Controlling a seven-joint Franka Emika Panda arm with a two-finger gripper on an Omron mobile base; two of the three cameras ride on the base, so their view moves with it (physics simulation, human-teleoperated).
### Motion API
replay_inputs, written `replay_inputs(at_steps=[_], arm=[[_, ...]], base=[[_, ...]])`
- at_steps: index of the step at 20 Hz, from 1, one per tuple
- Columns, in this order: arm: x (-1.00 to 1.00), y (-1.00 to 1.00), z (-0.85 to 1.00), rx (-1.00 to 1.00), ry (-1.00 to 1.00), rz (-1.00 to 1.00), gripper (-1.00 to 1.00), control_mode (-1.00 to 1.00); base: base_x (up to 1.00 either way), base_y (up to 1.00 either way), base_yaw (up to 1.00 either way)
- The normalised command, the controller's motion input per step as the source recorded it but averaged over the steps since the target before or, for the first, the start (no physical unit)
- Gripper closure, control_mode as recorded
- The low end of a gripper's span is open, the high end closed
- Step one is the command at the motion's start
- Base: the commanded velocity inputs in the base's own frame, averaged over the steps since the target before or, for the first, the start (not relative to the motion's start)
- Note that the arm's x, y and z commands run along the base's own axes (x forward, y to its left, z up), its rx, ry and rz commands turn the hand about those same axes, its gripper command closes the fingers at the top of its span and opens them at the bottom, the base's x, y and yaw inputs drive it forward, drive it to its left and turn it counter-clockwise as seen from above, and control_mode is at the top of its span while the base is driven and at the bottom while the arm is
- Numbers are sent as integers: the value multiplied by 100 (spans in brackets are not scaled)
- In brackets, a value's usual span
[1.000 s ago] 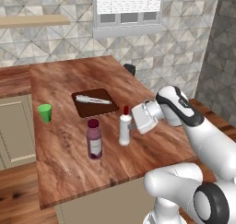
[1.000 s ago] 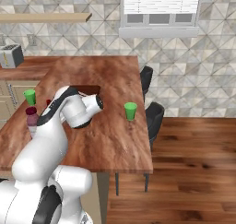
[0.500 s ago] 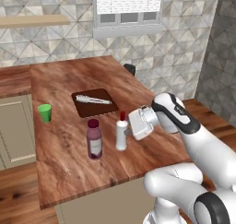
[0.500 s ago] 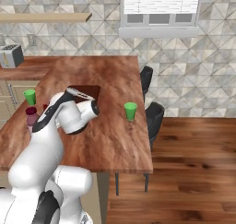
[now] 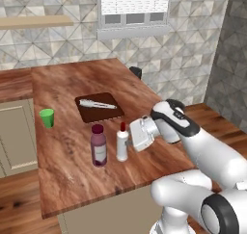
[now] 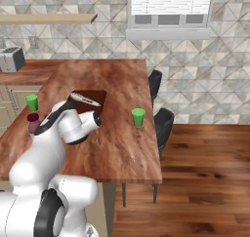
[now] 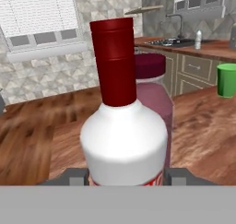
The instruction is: Place the drinks on the dining counter in a tight cluster.
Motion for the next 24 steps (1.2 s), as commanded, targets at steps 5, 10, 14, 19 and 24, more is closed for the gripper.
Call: replay_inputs(at_steps=[5,10,14,19,24], arm=[[28,2,-7,0,0,0,100,-100],[23,0,0,0,0,0,100,-100],[4,2,0,0,0,0,100,-100],[-12,6,-2,0,0,0,100,-100],[-9,9,-11,0,-2,0,100,-100]], base=[[0,0,0],[0,0,0],[0,0,0],[0,0,0],[0,0,0]])
